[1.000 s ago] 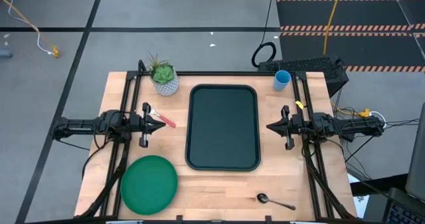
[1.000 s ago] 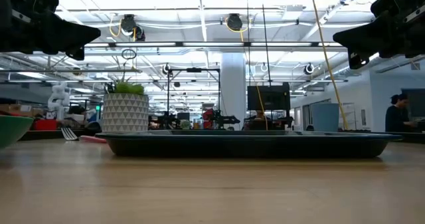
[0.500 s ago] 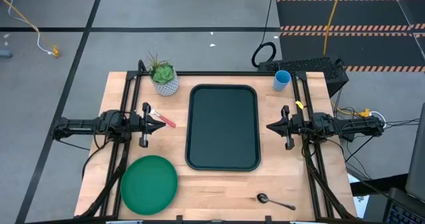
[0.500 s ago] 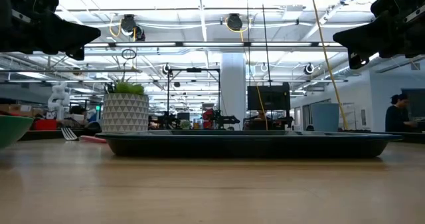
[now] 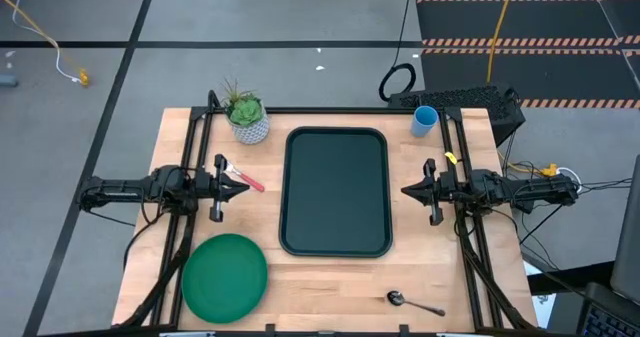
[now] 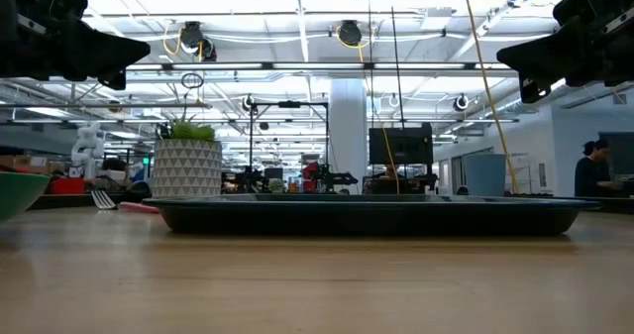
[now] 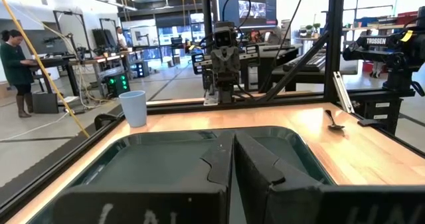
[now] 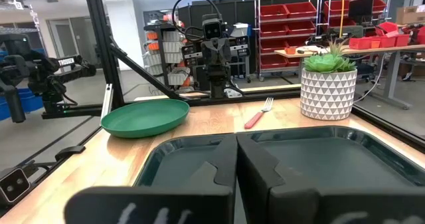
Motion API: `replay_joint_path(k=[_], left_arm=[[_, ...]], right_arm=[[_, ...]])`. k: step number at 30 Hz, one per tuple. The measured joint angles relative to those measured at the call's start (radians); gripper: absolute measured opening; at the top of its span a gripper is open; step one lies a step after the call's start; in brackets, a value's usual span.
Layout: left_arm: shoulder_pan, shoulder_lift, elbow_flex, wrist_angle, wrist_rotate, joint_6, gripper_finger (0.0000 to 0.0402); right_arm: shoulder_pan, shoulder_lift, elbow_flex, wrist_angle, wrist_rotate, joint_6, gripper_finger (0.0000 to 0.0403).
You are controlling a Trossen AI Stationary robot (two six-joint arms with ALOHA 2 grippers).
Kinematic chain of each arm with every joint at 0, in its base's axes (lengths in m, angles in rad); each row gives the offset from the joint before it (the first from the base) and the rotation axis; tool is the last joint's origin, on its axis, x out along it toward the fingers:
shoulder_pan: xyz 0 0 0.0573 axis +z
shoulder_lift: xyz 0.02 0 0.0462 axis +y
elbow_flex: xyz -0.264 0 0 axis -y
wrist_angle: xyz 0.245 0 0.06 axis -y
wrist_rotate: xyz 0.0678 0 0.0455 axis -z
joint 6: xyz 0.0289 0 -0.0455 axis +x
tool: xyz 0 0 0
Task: Pick and place plate/cup/fork/spoon on tray
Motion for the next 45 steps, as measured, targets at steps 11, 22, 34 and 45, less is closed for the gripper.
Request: replay_joint_path(k=[11, 22, 34, 45], left_arm=[[0.000, 0.000, 0.000, 0.004, 0.000, 0.041, 0.0021], [-0.002, 0.003, 0.000, 0.397, -0.093, -0.337, 0.0021], [-0.002, 0.003, 0.000, 0.816, -0.167, -0.638, 0.0021], [-0.002, 0.009, 0.107, 0.915, -0.241, -1.021, 0.0021]], right_arm=[[0.000, 0.000, 0.000, 0.008, 0.001, -0.060, 0.0000], [0.000, 0.000, 0.000, 0.155, 0.006, -0.035, 0.0000], [0.000, 0.004, 0.000, 0.936, 0.180, 0.256, 0.0000], [0.000, 0.205, 0.281, 0.793, 0.223, 0.401, 0.0000]])
